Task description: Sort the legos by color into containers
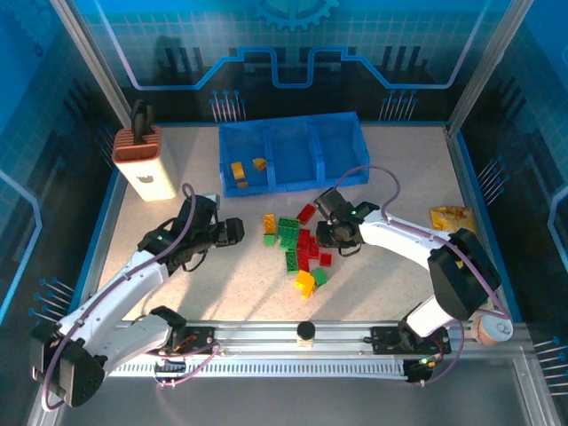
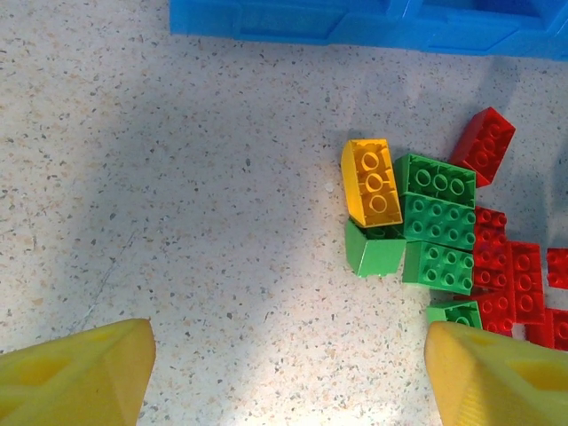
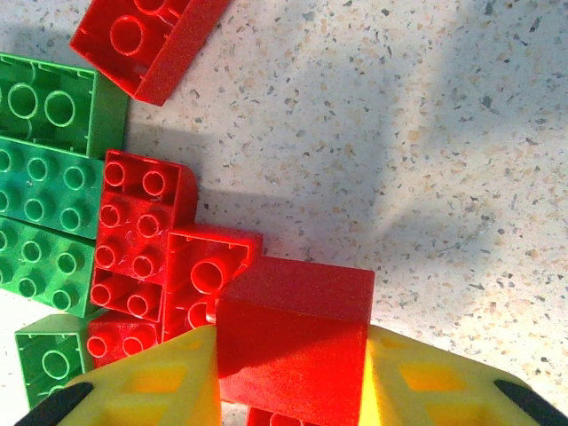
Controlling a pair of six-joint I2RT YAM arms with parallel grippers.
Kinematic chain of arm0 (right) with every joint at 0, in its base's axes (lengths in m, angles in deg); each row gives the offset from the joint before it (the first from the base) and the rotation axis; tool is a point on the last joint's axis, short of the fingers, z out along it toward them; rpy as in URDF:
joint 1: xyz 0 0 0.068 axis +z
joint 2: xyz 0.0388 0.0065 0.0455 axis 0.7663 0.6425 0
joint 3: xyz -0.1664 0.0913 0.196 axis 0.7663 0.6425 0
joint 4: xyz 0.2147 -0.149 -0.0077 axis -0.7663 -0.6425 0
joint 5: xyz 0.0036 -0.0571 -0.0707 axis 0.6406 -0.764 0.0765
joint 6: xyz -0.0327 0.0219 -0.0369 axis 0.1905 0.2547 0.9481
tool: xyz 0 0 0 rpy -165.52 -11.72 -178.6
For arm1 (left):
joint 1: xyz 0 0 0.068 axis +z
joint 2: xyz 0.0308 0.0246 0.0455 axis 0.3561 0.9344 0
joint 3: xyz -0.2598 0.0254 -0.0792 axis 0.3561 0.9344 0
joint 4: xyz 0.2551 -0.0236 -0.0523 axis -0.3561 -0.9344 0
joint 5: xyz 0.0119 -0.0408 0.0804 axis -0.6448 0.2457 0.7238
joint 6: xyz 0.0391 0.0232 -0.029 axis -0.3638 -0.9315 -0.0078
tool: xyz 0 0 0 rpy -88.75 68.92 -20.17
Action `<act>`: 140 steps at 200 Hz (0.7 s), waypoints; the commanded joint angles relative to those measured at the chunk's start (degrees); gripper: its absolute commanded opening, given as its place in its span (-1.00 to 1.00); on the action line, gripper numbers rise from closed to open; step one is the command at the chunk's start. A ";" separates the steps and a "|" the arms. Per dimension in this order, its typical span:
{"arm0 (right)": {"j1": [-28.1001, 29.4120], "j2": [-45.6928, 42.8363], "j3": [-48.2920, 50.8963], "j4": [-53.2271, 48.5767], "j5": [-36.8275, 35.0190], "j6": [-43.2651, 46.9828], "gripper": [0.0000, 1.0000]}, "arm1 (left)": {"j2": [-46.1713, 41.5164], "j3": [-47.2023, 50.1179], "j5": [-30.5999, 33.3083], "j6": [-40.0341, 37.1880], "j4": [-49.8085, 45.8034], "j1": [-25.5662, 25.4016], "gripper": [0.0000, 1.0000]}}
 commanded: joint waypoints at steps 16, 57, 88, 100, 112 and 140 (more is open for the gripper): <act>-0.65 0.39 -0.96 -1.75 -1.30 0.58 -0.27 | -1.74 1.58 0.54 1.08 -1.50 -0.45 0.61; -1.31 0.96 0.44 -1.32 -1.67 0.46 -0.27 | -1.96 1.92 0.45 1.25 -1.47 -0.51 0.60; -1.77 0.22 -0.08 -1.19 -1.50 0.94 -0.27 | -2.26 1.92 0.11 1.20 -1.52 -0.56 0.60; -2.12 -0.05 -1.72 -1.54 -1.26 1.73 -0.26 | -2.35 1.92 0.12 1.17 -1.34 -0.63 0.60; -2.81 0.25 -4.48 -2.23 -0.79 3.03 -0.26 | -2.42 2.01 -0.31 1.01 -1.05 -0.64 0.60; -4.28 2.95 -14.06 -4.60 0.39 6.28 -0.25 | -3.01 1.84 -1.13 1.01 -1.03 -0.99 0.60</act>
